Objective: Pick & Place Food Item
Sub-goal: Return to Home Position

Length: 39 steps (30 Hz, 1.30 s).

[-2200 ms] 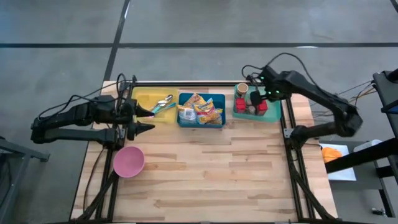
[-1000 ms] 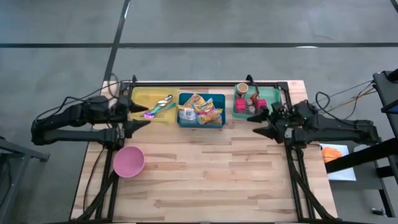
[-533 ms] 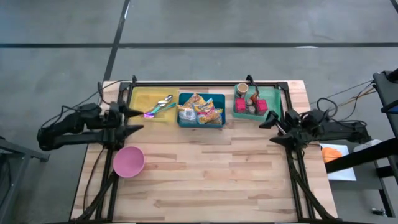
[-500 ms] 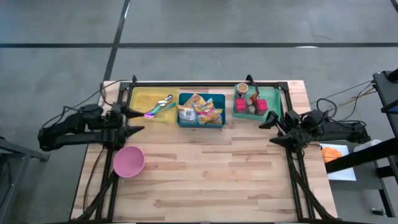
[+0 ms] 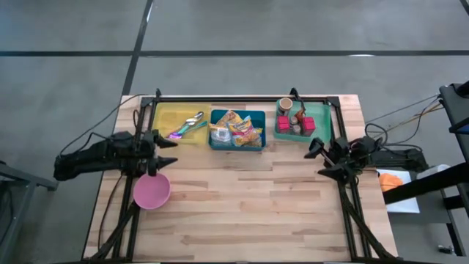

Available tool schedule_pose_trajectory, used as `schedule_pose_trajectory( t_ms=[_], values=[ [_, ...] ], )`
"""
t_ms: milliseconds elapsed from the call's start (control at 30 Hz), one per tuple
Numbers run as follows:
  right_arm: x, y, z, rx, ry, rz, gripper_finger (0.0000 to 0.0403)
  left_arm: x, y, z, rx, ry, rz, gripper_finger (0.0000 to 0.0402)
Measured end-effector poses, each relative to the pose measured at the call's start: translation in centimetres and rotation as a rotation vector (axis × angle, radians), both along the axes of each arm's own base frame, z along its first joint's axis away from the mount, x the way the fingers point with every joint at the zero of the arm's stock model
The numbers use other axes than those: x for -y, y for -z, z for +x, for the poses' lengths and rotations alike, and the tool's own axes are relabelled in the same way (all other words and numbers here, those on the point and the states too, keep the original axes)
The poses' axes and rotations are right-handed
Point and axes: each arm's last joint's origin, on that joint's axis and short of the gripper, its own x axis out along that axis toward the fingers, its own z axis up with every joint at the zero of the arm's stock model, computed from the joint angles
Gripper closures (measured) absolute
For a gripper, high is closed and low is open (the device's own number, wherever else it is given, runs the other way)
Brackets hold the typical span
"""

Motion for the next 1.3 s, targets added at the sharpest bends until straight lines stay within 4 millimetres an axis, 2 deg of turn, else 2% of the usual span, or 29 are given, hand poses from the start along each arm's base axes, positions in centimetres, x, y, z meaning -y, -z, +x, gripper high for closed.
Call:
schedule_pose_trajectory(
  t_ms=[400, 600, 800, 1300],
  values=[
    [-0.7, -0.1, 0.0, 0.035, -0.081, -0.075, 0.0042, -0.1, 3.9, 1.5, 0.011, 0.040, 0.044, 0.0044],
    [-0.8, 0.1, 0.2, -0.003, -0.094, -0.068, 0.0042, -0.1, 3.9, 1.5, 0.005, 0.056, 0.129, 0.0044],
    [-0.8, 0.8, 0.7, -0.090, -0.098, -0.063, 0.0042, -0.1, 3.9, 1.5, 0.003, 0.046, 0.132, 0.0044],
    [-0.9, 1.2, 1.1, -0.148, -0.112, -0.023, 0.0042, -0.1, 4.0, 1.5, 0.000, 0.046, 0.131, 0.0044]
  ],
)
